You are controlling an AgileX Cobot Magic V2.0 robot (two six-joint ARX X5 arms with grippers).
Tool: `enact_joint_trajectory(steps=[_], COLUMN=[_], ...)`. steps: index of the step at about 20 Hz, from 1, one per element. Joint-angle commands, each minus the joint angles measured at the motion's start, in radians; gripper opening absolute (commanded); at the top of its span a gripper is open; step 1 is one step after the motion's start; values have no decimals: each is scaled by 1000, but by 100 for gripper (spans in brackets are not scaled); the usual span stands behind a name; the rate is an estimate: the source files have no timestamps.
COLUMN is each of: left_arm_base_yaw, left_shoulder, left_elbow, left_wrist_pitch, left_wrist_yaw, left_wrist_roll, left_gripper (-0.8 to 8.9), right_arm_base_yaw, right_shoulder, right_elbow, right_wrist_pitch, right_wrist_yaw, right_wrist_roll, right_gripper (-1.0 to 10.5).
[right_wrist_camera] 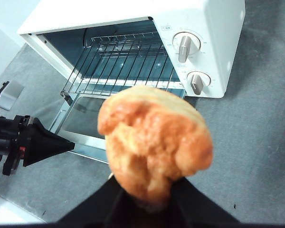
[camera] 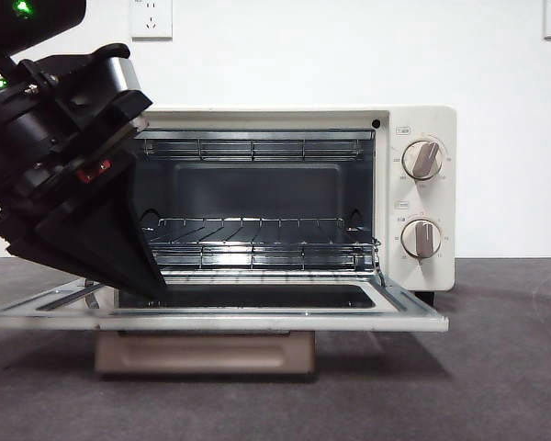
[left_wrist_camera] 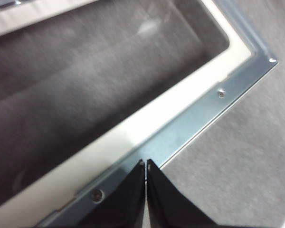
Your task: The left arm flap open the oven, the right arm pick bread and place it into oven, the left arm flap close the oven
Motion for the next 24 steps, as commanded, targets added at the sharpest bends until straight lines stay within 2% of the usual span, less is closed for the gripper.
enact_joint_trajectory(steps=[1,6,8,10,15,16,21,24], left_arm_base_yaw=[-8,-10,-10,-10,-9,-9,-9,-9], left_shoulder=[1,-145,-234,-322,-506,-546,-707,-764], left_elbow=[5,51,89,137,222,227,229,244], left_wrist_pitch=[5,-110,-188,-283,-480,-513,-595,-634], left_wrist_yaw=[15,35,31,-5,-102,-111,-169,-215], left_wrist_roll=[-34,-56,-52,-44,-27,-27,-52,-54], left_gripper=[9,9,9,9,9,9,9,9], right_arm_base_yaw=[6,22,78,175,368,382,382,381], right_shoulder=[4,96,187,299,572,626,838,930], right_elbow=[16,16,16,16,16,16,16,16], right_wrist_pitch=[16,115,173,261,543,611,919,1022], right_wrist_yaw=[-10,-170,-188,-143,103,135,163,204], right_wrist_roll=[21,40,41,53,121,145,237,293], right_gripper=[60,54,54,54,54,54,54,54])
